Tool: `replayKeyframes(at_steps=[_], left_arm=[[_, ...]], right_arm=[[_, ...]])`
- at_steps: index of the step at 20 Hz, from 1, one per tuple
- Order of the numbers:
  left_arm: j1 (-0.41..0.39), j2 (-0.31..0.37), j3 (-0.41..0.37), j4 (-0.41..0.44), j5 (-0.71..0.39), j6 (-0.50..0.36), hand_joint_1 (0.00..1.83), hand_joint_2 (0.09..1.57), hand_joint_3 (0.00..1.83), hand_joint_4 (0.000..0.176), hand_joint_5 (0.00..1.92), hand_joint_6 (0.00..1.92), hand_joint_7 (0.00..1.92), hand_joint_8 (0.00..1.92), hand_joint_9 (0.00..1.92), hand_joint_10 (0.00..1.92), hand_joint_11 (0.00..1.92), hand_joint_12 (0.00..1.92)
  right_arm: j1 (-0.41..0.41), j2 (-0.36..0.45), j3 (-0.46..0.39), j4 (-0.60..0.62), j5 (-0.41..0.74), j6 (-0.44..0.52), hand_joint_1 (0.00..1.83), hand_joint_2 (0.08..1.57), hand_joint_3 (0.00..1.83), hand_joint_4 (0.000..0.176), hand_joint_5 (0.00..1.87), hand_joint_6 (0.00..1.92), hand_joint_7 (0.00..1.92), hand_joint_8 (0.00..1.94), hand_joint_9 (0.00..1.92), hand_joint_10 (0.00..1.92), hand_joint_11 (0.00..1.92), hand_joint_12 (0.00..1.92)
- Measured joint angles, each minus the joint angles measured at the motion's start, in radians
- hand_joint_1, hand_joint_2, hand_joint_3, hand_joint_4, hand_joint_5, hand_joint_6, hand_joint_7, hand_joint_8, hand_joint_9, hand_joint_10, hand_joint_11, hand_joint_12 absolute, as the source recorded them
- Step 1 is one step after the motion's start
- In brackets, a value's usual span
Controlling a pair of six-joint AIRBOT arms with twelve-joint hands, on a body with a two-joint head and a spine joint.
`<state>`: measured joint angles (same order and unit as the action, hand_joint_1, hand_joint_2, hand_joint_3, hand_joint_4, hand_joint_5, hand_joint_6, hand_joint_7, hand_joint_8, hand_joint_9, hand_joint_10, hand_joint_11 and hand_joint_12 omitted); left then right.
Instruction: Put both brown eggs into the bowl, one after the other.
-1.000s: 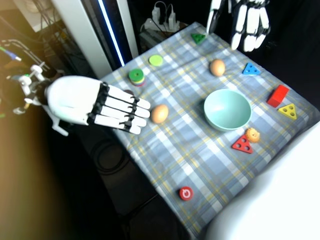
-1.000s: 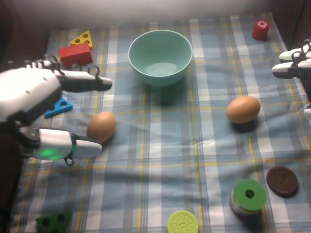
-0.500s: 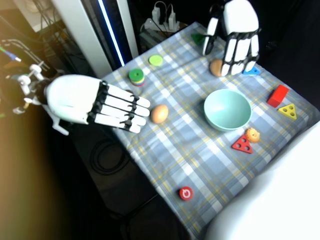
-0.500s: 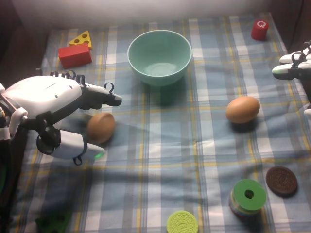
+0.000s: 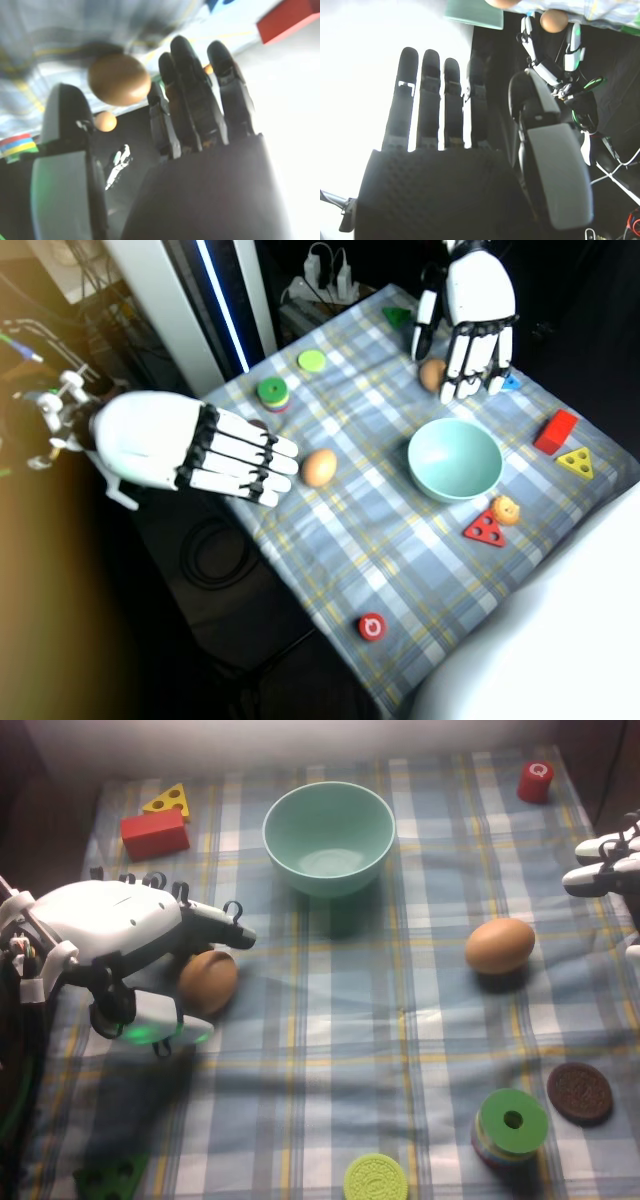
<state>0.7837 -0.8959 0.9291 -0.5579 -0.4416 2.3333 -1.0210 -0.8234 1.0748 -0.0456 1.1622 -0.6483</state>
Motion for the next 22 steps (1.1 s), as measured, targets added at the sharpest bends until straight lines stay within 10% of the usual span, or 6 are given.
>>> replayKeyframes(at_steps=[12,13,14,18,20,22], left_arm=[[-0.016,-0.011,0.020,-0.024,0.000,0.008,1.35,1.08,0.00,0.123,0.89,0.00,1.02,0.94,0.98,0.03,0.17,0.61],[-0.016,-0.011,0.020,-0.027,0.000,0.008,1.36,1.07,0.00,0.105,0.91,0.01,1.05,0.91,1.02,0.04,0.18,0.62],[-0.016,-0.012,0.021,-0.032,-0.001,0.008,1.28,1.08,0.01,0.000,0.99,0.71,1.04,0.92,1.06,0.05,0.21,0.64],[-0.020,-0.013,0.022,-0.051,-0.007,0.008,1.25,1.11,0.00,0.000,0.96,0.98,0.99,1.01,1.10,0.09,0.21,0.71],[-0.028,-0.013,0.017,-0.052,-0.009,-0.001,1.04,1.09,0.00,0.162,1.01,0.92,1.13,0.61,1.10,0.10,0.19,0.68],[-0.054,-0.013,0.017,-0.018,-0.021,-0.069,1.05,1.07,0.00,0.175,1.07,0.82,1.14,0.62,1.11,0.15,0.20,0.65]], right_arm=[[-0.006,0.000,0.000,-0.001,0.000,0.016,0.65,1.36,0.00,0.000,0.61,0.00,0.53,0.00,0.52,0.01,0.27,0.73],[-0.006,0.000,0.000,0.000,0.000,0.016,0.67,1.35,0.00,0.000,0.61,0.00,0.54,0.00,0.53,0.01,0.27,0.73],[-0.006,0.000,0.000,0.000,0.000,0.016,0.65,1.36,0.00,0.000,0.61,0.00,0.54,0.00,0.53,0.00,0.27,0.72],[-0.006,0.000,0.000,0.000,0.000,0.016,0.61,1.36,0.00,0.000,0.61,0.00,0.56,0.00,0.54,0.00,0.28,0.67],[-0.009,0.000,0.000,0.000,0.002,0.016,0.66,1.35,0.00,0.000,0.61,0.00,0.57,0.00,0.56,0.00,0.30,0.66],[-0.015,0.000,0.000,0.004,0.000,0.017,0.64,1.35,0.00,0.000,0.61,0.00,0.58,0.00,0.55,0.00,0.29,0.65]])
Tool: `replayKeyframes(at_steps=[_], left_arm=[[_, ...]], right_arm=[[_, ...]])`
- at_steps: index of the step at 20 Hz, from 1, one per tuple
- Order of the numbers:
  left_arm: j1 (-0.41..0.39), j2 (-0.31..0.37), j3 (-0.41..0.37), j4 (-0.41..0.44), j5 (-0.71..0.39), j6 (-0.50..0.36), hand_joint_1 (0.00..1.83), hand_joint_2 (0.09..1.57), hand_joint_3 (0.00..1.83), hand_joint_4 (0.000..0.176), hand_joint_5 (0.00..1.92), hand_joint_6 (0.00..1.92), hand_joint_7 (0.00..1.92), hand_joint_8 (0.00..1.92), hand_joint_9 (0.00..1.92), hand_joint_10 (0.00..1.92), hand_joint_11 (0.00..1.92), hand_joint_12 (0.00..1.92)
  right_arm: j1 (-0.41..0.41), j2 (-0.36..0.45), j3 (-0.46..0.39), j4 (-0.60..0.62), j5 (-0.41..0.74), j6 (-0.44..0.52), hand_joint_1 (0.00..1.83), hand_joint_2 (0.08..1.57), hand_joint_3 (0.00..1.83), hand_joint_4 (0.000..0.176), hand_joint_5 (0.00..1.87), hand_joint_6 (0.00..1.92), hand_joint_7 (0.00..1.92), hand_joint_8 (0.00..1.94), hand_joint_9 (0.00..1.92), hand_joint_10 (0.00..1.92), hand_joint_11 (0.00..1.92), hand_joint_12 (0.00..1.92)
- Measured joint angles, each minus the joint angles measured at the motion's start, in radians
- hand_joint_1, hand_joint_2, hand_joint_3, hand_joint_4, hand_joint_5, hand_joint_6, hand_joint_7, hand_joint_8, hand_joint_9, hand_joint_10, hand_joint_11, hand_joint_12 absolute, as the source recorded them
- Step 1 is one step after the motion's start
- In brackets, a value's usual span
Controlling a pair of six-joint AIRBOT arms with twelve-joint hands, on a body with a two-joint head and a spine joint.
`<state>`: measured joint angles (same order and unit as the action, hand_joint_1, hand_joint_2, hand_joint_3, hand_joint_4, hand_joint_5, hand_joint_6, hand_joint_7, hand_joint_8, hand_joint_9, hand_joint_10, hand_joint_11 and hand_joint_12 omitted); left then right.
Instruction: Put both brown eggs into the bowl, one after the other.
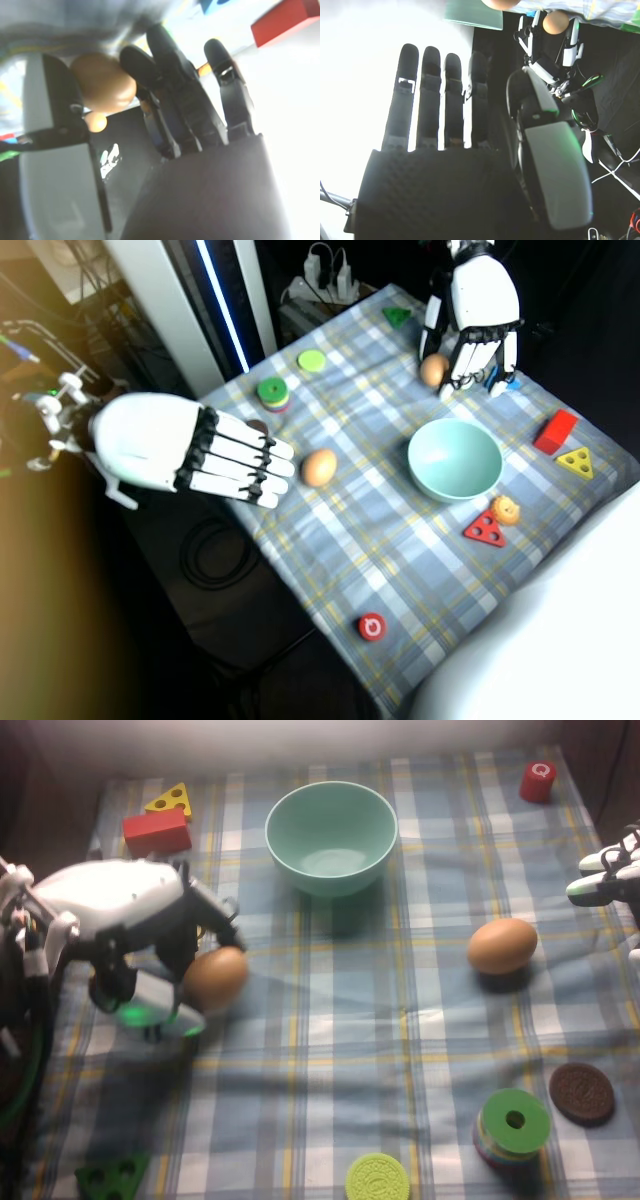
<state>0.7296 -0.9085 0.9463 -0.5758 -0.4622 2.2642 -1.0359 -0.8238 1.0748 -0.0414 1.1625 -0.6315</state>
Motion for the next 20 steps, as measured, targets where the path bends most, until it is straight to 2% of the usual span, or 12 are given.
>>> replayKeyframes(at_steps=[1,2,4,6,7,8,9,14,15,16,17,20], left_arm=[[-0.012,0.000,0.000,0.014,-0.016,-0.024,1.06,1.07,0.00,0.136,1.07,0.83,1.08,0.66,1.03,0.25,0.22,0.64],[-0.030,0.000,0.000,0.023,-0.041,-0.043,1.07,1.06,0.00,0.135,1.08,0.80,1.04,0.68,0.98,0.39,0.24,0.59],[-0.069,0.000,0.001,0.037,-0.077,-0.051,1.05,1.07,0.00,0.173,1.06,0.83,1.08,0.55,0.94,0.42,0.25,0.56],[-0.127,-0.022,0.032,0.041,-0.093,-0.055,1.05,1.07,0.00,0.164,1.06,0.84,1.15,0.30,0.88,0.38,0.14,0.77],[-0.159,-0.038,0.058,0.040,-0.096,-0.055,1.05,1.06,0.00,0.174,1.08,0.81,1.19,0.25,0.90,0.41,0.13,0.87],[-0.189,-0.060,0.085,0.037,-0.089,-0.055,1.23,1.07,0.00,0.000,1.09,0.60,1.13,0.83,0.91,0.43,0.11,0.95],[-0.219,-0.083,0.116,0.033,-0.073,-0.055,1.26,1.07,0.00,0.000,1.05,0.79,1.07,0.87,0.95,0.47,0.08,0.99],[-0.295,-0.204,0.274,-0.027,0.090,-0.055,1.27,1.08,0.00,0.000,1.02,0.87,1.05,0.91,1.00,0.56,0.23,1.03],[-0.307,-0.230,0.304,-0.035,0.134,-0.054,1.05,1.10,0.00,0.131,1.01,0.93,1.10,0.69,0.96,0.54,0.27,0.96],[-0.309,-0.239,0.315,-0.040,0.142,-0.048,1.05,1.10,0.00,0.131,1.01,0.93,1.10,0.69,0.96,0.54,0.27,0.96],[-0.314,-0.249,0.327,-0.053,0.153,-0.035,1.02,1.11,0.00,0.167,0.99,0.96,1.13,0.56,0.96,0.48,0.29,0.92],[-0.316,-0.274,0.350,-0.085,0.181,0.002,1.01,1.12,0.00,0.176,0.96,1.00,1.12,0.18,0.94,0.24,0.27,0.81]], right_arm=[[0.000,0.000,0.000,0.000,0.001,0.000,0.64,1.35,0.00,0.000,0.61,0.00,0.58,0.00,0.55,0.00,0.29,0.64],[0.000,0.000,0.000,0.000,0.000,0.000,0.65,1.35,0.00,0.000,0.61,0.00,0.58,0.00,0.54,0.00,0.28,0.63],[0.000,0.000,0.002,0.000,0.000,0.001,0.66,1.34,0.00,0.000,0.61,0.00,0.58,0.00,0.53,0.00,0.27,0.62],[0.000,0.000,0.003,0.001,0.000,0.001,0.61,1.35,0.00,0.000,0.61,0.00,0.57,0.00,0.52,0.00,0.27,0.61],[0.000,0.000,0.003,0.001,0.001,0.001,0.61,1.35,0.00,0.000,0.62,0.00,0.57,0.00,0.52,0.00,0.28,0.61],[0.000,0.000,0.003,0.000,0.001,0.001,0.60,1.35,0.00,0.000,0.63,0.01,0.58,0.00,0.53,0.00,0.28,0.60],[0.000,-0.001,0.003,0.000,0.001,0.001,0.60,1.34,0.00,0.000,0.63,0.01,0.58,0.00,0.53,0.00,0.28,0.61],[0.000,-0.014,0.014,0.004,0.001,0.002,0.57,1.34,0.00,0.000,0.63,0.00,0.58,0.00,0.53,0.00,0.28,0.61],[0.000,-0.016,0.013,0.000,0.000,0.003,0.60,1.35,0.00,0.000,0.63,0.00,0.59,0.00,0.54,0.00,0.28,0.62],[0.000,-0.016,0.013,-0.002,0.000,0.003,0.60,1.35,0.00,0.000,0.63,0.00,0.59,0.00,0.54,0.00,0.28,0.62],[0.000,-0.016,0.013,-0.003,0.001,0.003,0.62,1.35,0.00,0.000,0.62,0.00,0.59,0.00,0.54,0.00,0.28,0.64],[0.000,-0.016,0.014,0.001,0.000,0.003,0.63,1.36,0.00,0.000,0.62,0.00,0.58,0.00,0.54,0.00,0.29,0.65]])
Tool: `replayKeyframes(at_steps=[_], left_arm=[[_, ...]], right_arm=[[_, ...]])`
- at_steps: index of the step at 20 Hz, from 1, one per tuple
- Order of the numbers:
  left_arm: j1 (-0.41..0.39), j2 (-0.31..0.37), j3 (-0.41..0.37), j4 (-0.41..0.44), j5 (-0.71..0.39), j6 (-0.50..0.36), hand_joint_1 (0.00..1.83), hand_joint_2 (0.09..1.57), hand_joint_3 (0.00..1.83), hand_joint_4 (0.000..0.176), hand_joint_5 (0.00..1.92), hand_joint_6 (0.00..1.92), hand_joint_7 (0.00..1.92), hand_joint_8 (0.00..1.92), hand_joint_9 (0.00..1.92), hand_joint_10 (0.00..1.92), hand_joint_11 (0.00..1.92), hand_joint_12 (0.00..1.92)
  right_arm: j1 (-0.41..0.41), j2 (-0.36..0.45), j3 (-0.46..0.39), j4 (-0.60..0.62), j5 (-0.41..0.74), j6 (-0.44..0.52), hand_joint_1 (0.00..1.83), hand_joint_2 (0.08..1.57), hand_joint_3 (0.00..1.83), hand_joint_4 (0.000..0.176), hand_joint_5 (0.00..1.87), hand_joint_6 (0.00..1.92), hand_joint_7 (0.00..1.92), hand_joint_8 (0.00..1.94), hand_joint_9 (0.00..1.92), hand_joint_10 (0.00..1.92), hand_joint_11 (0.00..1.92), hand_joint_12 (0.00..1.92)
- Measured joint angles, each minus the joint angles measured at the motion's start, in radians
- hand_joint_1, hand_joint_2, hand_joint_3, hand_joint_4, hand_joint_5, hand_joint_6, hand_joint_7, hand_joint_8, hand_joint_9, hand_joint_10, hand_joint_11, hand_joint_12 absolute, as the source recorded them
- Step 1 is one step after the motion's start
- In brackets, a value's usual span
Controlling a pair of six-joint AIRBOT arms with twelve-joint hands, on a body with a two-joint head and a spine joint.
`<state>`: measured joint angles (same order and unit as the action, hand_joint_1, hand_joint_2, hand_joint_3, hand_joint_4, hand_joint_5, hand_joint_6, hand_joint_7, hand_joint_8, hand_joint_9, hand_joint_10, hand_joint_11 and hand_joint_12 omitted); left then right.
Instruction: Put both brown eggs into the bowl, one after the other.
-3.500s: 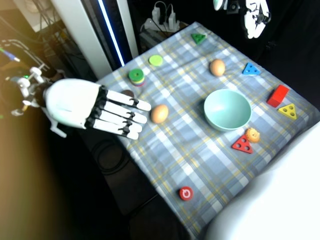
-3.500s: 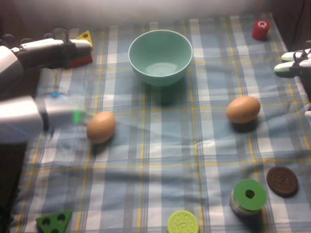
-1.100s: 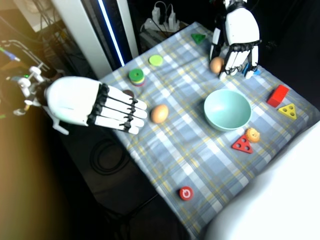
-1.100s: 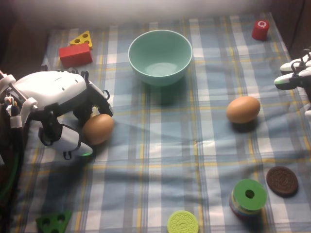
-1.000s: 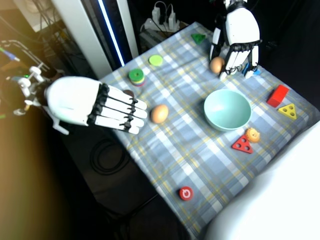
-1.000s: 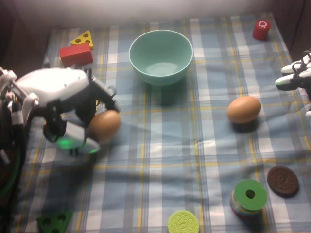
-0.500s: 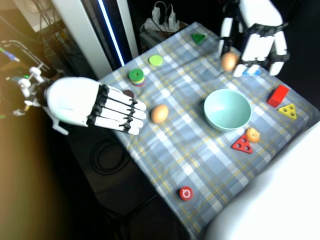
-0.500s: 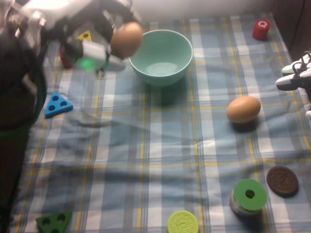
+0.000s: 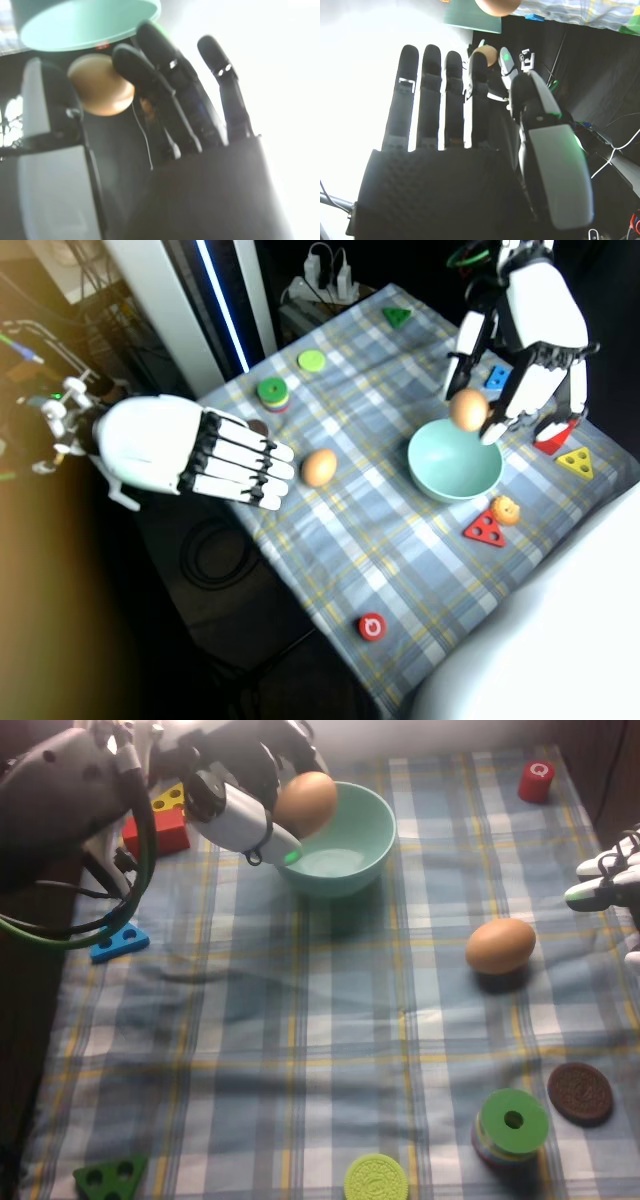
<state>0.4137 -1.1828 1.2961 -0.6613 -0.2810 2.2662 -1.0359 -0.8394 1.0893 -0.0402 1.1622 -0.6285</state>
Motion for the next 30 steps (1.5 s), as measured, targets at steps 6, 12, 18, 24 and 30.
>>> replayKeyframes(at_steps=[6,12,18,24,30], left_arm=[[0.000,-0.005,0.011,-0.005,0.022,0.010,0.95,1.17,0.00,0.175,0.86,1.14,1.05,0.00,0.94,0.00,0.24,0.85],[0.000,-0.005,0.011,-0.006,0.027,0.011,0.74,1.12,0.00,0.075,0.80,0.01,0.96,0.00,0.86,0.00,0.12,1.03],[0.003,-0.005,0.011,-0.006,0.026,0.011,0.69,1.13,0.00,0.118,0.66,0.00,0.86,0.00,0.79,0.00,0.06,1.04],[0.035,0.024,-0.052,-0.010,-0.028,0.011,0.83,1.06,0.00,0.065,0.77,0.01,0.91,0.01,0.84,0.02,0.14,0.96],[0.166,0.166,-0.238,0.229,-0.303,-0.417,0.85,0.95,0.00,0.091,0.63,0.00,0.81,0.00,0.76,0.01,0.08,1.41]], right_arm=[[0.000,-0.001,0.000,-0.001,0.000,0.000,0.68,1.36,0.00,0.000,0.61,0.00,0.59,0.00,0.56,0.00,0.30,0.64],[0.000,-0.001,0.000,-0.001,0.000,0.000,0.69,1.35,0.00,0.000,0.61,0.00,0.58,0.00,0.56,0.00,0.29,0.65],[0.000,-0.001,0.004,-0.001,0.000,0.000,0.63,1.35,0.00,0.000,0.61,0.00,0.56,0.00,0.53,0.00,0.26,0.65],[0.000,-0.005,0.007,0.000,0.001,0.000,0.63,1.34,0.00,0.000,0.63,0.00,0.57,0.00,0.53,0.00,0.25,0.66],[0.068,-0.032,0.031,-0.024,-0.007,0.002,0.84,1.08,0.00,0.000,0.54,0.00,0.52,0.00,0.47,0.00,0.21,0.59]])
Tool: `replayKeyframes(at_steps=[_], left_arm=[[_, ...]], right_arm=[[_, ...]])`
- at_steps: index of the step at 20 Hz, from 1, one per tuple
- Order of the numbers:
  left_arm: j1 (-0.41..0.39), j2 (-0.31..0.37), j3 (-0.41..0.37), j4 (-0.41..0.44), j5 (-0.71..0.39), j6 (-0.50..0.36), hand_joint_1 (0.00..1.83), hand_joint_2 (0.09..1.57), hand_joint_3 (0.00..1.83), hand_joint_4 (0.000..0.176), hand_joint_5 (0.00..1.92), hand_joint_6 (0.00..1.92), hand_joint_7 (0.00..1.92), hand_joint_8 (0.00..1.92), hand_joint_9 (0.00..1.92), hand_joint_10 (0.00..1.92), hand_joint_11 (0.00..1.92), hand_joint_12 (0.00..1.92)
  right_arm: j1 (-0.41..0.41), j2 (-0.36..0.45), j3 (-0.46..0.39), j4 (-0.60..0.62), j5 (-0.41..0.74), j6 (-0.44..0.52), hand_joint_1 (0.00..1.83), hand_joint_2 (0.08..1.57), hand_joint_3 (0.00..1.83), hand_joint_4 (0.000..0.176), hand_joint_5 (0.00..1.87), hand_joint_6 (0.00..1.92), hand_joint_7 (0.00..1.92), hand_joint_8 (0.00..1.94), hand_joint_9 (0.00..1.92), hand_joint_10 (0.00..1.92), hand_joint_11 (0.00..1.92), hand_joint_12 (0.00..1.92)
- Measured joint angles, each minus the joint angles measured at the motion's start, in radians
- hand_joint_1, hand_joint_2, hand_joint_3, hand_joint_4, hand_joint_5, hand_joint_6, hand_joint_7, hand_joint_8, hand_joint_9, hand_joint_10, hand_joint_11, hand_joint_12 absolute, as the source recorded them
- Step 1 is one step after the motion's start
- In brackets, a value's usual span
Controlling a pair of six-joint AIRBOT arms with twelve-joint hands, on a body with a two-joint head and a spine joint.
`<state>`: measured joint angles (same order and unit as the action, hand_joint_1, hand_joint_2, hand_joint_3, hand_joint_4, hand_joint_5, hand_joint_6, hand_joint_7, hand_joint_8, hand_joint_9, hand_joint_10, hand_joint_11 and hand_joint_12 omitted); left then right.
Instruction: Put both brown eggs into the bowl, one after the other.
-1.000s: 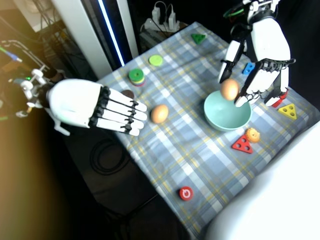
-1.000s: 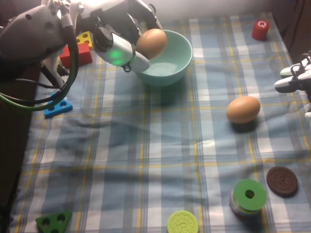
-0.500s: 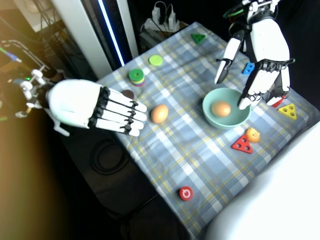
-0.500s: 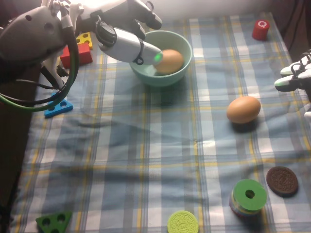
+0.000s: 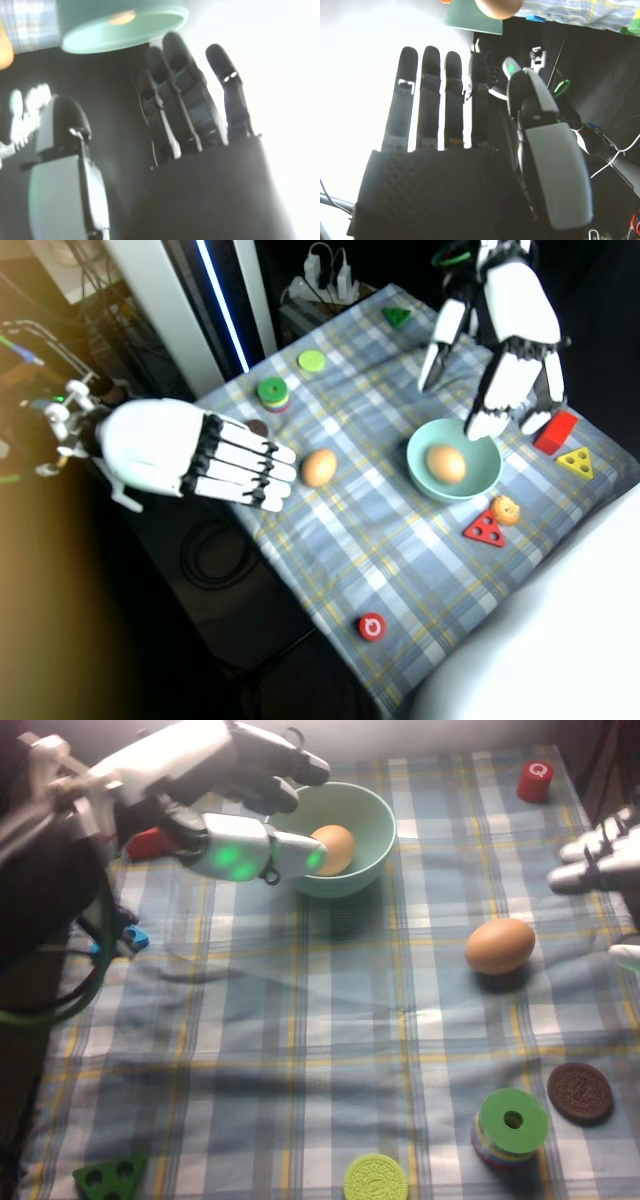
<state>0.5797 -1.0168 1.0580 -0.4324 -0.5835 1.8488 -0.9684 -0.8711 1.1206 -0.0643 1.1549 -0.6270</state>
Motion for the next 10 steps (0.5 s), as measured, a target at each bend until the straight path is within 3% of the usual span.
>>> replayKeyframes(at_steps=[1,2,4,5,7,8,9,10], left_arm=[[0.027,0.029,-0.034,0.029,-0.054,-0.046,0.85,0.95,0.00,0.091,0.63,0.00,0.81,0.00,0.76,0.01,0.08,1.41],[0.054,0.060,-0.069,0.053,-0.108,-0.084,0.86,0.91,0.00,0.079,0.63,0.00,0.75,0.00,0.72,0.00,0.04,1.45],[0.101,0.110,-0.117,0.100,-0.198,-0.144,0.93,0.90,0.00,0.040,0.67,0.01,0.74,0.00,0.71,0.00,0.01,1.43],[0.125,0.126,-0.133,0.114,-0.234,-0.164,0.95,0.88,0.00,0.057,0.67,0.00,0.76,0.01,0.70,0.00,0.00,1.41],[0.158,0.147,-0.166,0.116,-0.271,-0.172,0.99,0.87,0.00,0.052,0.68,0.00,0.77,0.01,0.70,0.00,0.00,1.37],[0.172,0.156,-0.183,0.126,-0.290,-0.174,1.01,0.85,0.00,0.035,0.68,0.00,0.78,0.01,0.75,0.03,0.02,1.39],[0.171,0.157,-0.185,0.134,-0.298,-0.175,1.03,0.85,0.00,0.030,0.68,0.00,0.79,0.01,0.77,0.03,0.00,1.39],[0.171,0.157,-0.185,0.134,-0.309,-0.176,1.02,0.84,0.00,0.049,0.66,0.00,0.79,0.01,0.78,0.04,0.00,1.39]], right_arm=[[0.022,-0.008,0.010,-0.008,-0.007,0.001,0.84,1.08,0.00,0.000,0.54,0.00,0.52,0.00,0.47,0.00,0.21,0.59],[0.048,-0.019,0.024,-0.027,-0.018,0.009,0.87,1.03,0.00,0.000,0.55,0.00,0.53,0.00,0.49,0.00,0.28,0.47],[0.097,-0.056,0.053,-0.072,-0.050,0.037,0.93,0.96,0.00,0.000,0.58,0.00,0.55,0.00,0.50,0.00,0.34,0.26],[0.116,-0.072,0.068,-0.094,-0.071,0.053,0.89,0.96,0.00,0.000,0.57,0.00,0.54,0.00,0.52,0.01,0.38,0.26],[0.151,-0.101,0.098,-0.153,-0.129,0.095,0.91,0.97,0.00,0.000,0.57,0.00,0.52,0.00,0.51,0.00,0.37,0.26],[0.179,-0.117,0.115,-0.194,-0.174,0.118,0.82,0.99,0.00,0.038,0.55,0.00,0.55,0.00,0.55,0.00,0.39,0.36],[0.194,-0.124,0.122,-0.217,-0.204,0.121,0.80,0.99,0.00,0.072,0.53,0.00,0.54,0.00,0.54,0.00,0.36,0.43],[0.203,-0.132,0.129,-0.232,-0.227,0.123,0.84,0.99,0.00,0.082,0.52,0.00,0.54,0.00,0.54,0.00,0.40,0.33]])
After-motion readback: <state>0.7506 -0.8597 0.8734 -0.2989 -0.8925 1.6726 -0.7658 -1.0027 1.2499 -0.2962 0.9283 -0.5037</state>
